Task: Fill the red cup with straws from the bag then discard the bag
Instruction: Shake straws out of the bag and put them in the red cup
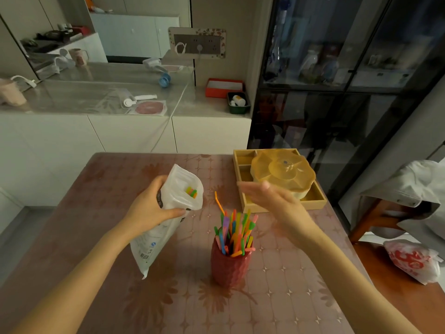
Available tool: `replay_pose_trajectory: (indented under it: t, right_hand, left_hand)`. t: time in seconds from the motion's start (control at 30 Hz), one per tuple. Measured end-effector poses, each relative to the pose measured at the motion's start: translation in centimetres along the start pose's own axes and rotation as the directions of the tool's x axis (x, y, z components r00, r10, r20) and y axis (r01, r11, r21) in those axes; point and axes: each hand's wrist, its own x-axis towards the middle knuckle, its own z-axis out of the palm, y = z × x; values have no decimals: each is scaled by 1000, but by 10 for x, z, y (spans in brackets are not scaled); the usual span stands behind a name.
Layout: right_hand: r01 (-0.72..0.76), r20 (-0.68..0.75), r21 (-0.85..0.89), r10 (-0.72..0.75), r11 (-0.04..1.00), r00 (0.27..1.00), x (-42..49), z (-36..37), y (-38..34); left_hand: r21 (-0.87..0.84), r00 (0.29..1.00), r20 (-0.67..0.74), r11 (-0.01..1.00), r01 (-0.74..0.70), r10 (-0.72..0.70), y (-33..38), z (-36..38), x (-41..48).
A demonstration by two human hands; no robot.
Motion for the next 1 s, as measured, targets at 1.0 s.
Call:
replay_pose_trajectory:
  t: [1.0]
  right_hand:
    - [-121,-236,-438,16,891,972,132,2,101]
  left_hand:
    - [153,996,49,986,69,-77,-22,14,57]
